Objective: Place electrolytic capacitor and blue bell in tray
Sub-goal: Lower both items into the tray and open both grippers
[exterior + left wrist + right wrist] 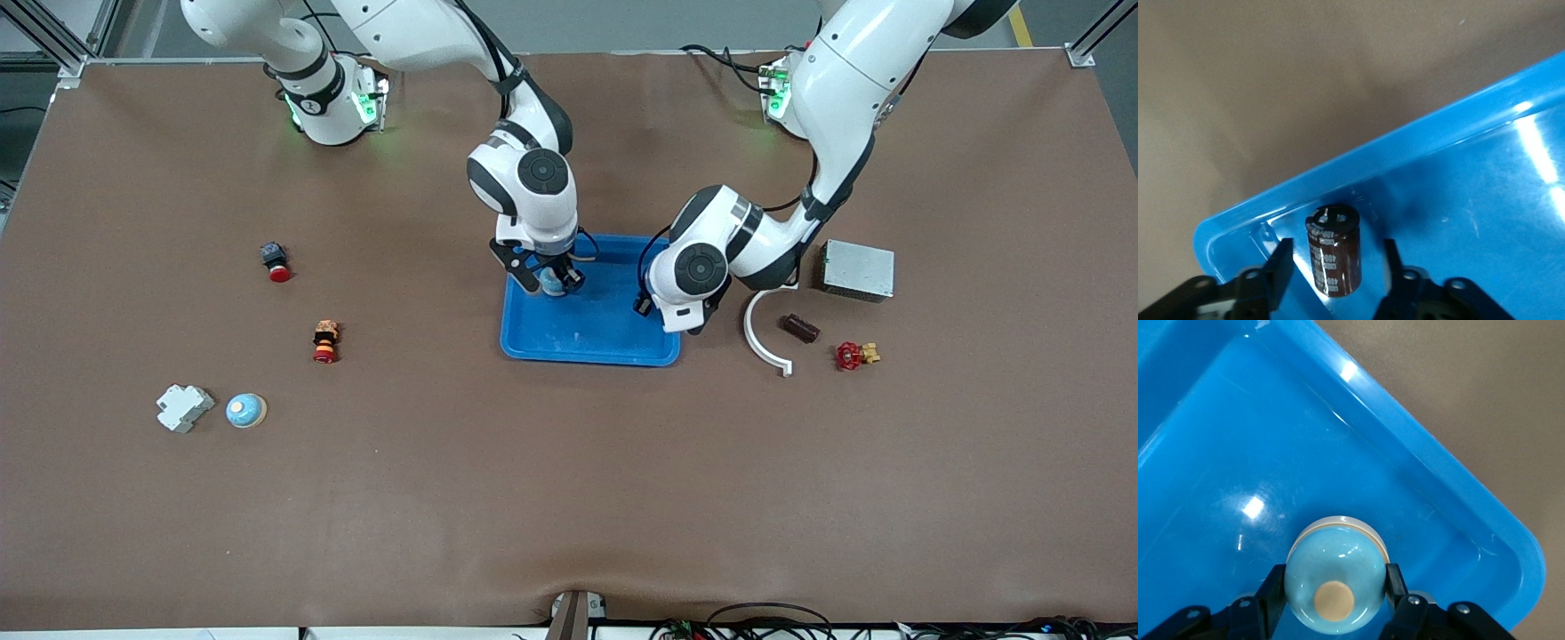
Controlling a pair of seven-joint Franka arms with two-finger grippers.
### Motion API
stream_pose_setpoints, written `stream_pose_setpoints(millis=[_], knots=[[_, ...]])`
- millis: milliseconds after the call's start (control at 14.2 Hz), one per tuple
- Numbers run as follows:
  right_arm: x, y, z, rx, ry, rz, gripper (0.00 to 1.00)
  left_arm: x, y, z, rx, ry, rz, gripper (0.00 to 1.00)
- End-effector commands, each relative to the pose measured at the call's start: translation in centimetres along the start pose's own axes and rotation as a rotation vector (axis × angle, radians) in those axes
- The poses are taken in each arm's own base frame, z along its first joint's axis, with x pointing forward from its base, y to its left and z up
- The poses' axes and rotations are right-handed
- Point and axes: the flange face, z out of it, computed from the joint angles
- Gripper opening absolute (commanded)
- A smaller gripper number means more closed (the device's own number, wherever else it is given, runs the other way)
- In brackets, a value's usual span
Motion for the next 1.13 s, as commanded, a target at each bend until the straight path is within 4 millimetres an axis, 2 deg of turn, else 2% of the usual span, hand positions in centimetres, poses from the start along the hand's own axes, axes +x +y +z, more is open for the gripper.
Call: stream_pose_setpoints(millis=[0, 141, 282, 352, 493, 564, 634, 775, 916, 1057], knots=[[-0.6, -0.4, 0.1, 0.005, 0.000, 0.019, 0.00, 0.8, 0.4, -2.2, -0.037, 0.011, -0.040, 1.00], [-0.7, -0.3, 0.5, -0.001, 0.000, 0.019, 0.00, 1.3, 0.7, -5.2, -0.083, 0.026, -0.059, 1.00], [-0.7, -0.4, 0.8, 0.008, -0.002, 0.020, 0.00, 4.2, 0.8, -9.1, -0.076, 0.077, -0.093, 1.00], [-0.7, -0.3, 1.2, 0.010, -0.002, 0.020, 0.00, 5.0, 0.8, -10.7, -0.054, 0.113, -0.095, 1.00], [-0.7, -0.4, 1.6, 0.017, -0.003, 0.021, 0.00, 7.5, 0.1, -12.7, -0.016, 0.229, -0.093, 1.00], [-0.8, -0.5, 1.4, 0.020, -0.004, 0.030, 0.42, 9.5, -0.3, -13.1, -0.014, 0.253, -0.106, 1.00], [-1.0, -0.6, 1.4, 0.024, -0.001, 0.044, 0.99, 11.4, -0.7, -13.3, -0.009, 0.264, -0.120, 1.00], [-1.7, -0.7, 1.1, 0.026, 0.003, 0.045, 1.00, 15.8, -2.1, -12.9, 0.019, 0.325, -0.134, 1.00], [-1.9, -1.2, 0.5, 0.031, 0.003, 0.036, 1.00, 20.0, -4.0, -11.5, 0.055, 0.351, -0.099, 1.00], [-2.0, -1.4, -0.2, -0.001, 0.021, 0.008, 1.00, 22.5, -5.3, -10.7, 0.057, 0.330, -0.070, 1.00]])
